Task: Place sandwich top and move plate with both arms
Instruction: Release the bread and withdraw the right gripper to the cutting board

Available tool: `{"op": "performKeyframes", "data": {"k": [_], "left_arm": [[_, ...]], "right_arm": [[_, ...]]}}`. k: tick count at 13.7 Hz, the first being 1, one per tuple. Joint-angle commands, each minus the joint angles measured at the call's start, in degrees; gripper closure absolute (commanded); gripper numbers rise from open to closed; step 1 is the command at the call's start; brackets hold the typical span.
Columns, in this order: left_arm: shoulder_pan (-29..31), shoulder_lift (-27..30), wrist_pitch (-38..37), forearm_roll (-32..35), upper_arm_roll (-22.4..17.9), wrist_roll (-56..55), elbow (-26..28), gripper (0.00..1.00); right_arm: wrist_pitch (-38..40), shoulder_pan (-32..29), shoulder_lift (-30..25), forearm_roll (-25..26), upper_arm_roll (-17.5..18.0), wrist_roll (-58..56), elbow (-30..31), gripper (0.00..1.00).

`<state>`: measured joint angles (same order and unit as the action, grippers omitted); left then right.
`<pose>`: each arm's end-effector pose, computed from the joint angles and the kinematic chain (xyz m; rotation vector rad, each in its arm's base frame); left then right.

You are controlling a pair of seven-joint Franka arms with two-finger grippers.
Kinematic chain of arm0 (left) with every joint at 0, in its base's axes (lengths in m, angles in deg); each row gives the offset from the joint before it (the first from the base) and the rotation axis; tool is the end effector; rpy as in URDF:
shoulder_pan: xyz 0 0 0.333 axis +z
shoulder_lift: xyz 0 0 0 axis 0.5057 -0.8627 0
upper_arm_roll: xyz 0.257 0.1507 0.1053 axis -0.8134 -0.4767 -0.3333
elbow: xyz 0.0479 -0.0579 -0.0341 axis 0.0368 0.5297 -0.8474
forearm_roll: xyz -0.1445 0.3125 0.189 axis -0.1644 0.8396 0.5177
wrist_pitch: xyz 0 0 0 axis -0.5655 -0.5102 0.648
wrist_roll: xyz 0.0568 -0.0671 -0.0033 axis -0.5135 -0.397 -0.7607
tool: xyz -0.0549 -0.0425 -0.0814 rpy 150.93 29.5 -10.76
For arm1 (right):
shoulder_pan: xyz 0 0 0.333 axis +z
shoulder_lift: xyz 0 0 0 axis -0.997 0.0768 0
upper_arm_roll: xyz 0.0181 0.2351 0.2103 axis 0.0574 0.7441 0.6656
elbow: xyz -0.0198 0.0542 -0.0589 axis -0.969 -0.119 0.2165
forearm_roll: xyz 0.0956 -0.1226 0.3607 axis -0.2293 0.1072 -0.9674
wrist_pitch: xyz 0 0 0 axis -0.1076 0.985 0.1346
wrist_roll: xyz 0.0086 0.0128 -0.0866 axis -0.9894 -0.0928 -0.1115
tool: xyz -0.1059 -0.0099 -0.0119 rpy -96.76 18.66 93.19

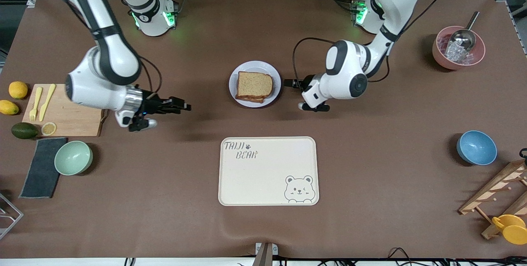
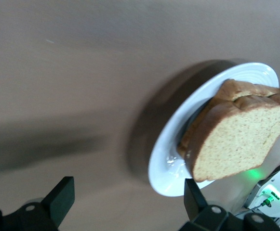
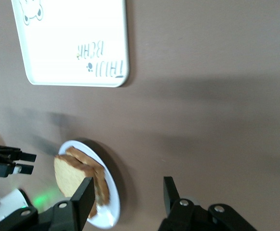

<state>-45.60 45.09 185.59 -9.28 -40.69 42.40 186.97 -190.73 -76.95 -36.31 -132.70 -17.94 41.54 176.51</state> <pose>0.4242 -0.3528 0.1975 2.5798 0.0100 -0.5745 0.5402 0.1064 0.3038 -2.5072 -0.0519 0.1993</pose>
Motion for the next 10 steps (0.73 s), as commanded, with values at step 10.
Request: {"op": "performKeyframes", "data": {"k": [10], "left_arm": [[-4.63, -5.93, 6.36, -1.74, 0.07, 0.73, -2.34, 0.0]], "right_arm": [[30.63, -9.7, 0.08, 30.41, 0.9, 14.5, -31.91, 0.32]]}}
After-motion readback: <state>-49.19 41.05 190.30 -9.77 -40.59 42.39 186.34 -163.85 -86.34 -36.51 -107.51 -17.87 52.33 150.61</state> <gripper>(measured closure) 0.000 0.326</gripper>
